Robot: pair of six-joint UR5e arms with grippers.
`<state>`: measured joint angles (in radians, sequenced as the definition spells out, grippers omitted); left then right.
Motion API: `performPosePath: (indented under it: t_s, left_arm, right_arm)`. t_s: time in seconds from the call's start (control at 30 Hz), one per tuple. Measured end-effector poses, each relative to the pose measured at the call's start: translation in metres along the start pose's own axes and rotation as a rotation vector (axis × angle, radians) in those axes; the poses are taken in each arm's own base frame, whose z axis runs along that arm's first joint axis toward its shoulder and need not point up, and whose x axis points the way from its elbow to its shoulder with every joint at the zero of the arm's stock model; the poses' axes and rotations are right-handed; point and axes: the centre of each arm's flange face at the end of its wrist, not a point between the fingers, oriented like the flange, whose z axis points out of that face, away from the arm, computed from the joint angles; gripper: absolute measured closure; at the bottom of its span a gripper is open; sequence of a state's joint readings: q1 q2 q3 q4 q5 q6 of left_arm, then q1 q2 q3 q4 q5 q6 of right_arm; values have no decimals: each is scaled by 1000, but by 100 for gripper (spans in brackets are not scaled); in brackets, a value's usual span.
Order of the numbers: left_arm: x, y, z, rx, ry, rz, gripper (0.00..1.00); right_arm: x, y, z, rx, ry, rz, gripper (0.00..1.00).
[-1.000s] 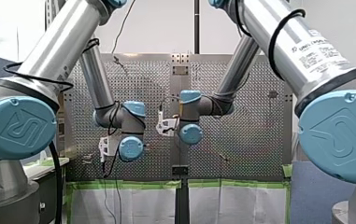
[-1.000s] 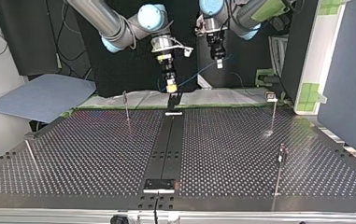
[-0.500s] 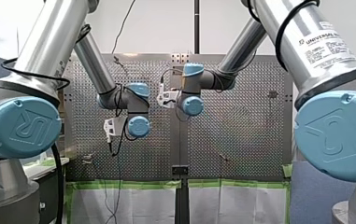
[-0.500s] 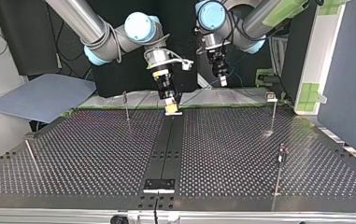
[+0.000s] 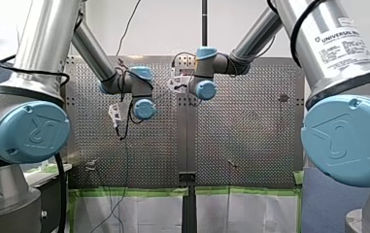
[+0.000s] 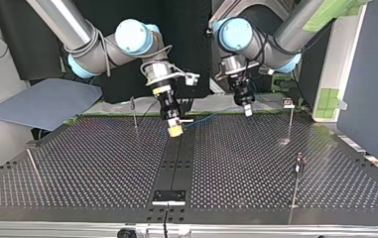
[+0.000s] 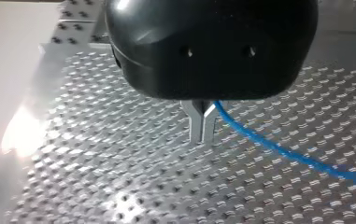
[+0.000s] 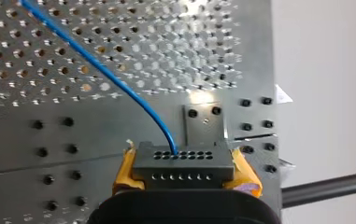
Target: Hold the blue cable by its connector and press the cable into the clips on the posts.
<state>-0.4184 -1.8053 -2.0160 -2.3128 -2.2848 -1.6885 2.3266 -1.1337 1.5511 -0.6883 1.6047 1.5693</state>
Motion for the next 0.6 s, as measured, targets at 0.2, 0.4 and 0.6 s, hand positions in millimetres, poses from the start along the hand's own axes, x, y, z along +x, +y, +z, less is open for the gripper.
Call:
performPosePath:
  t_s: [0.2,0.4,0.6]
  left_arm:
    - [-29,7,19,3,-20,-8,100]
    - [-53,23,32,-15,-29,-3,100]
    - [-74,41,41,-58,-39,3,100]
  right_arm:
    - [-20,-4,7,18,-21,0,100]
    - [-13,-12,17,44,-11,1,100]
    - [4,-23,29,75,8,2,100]
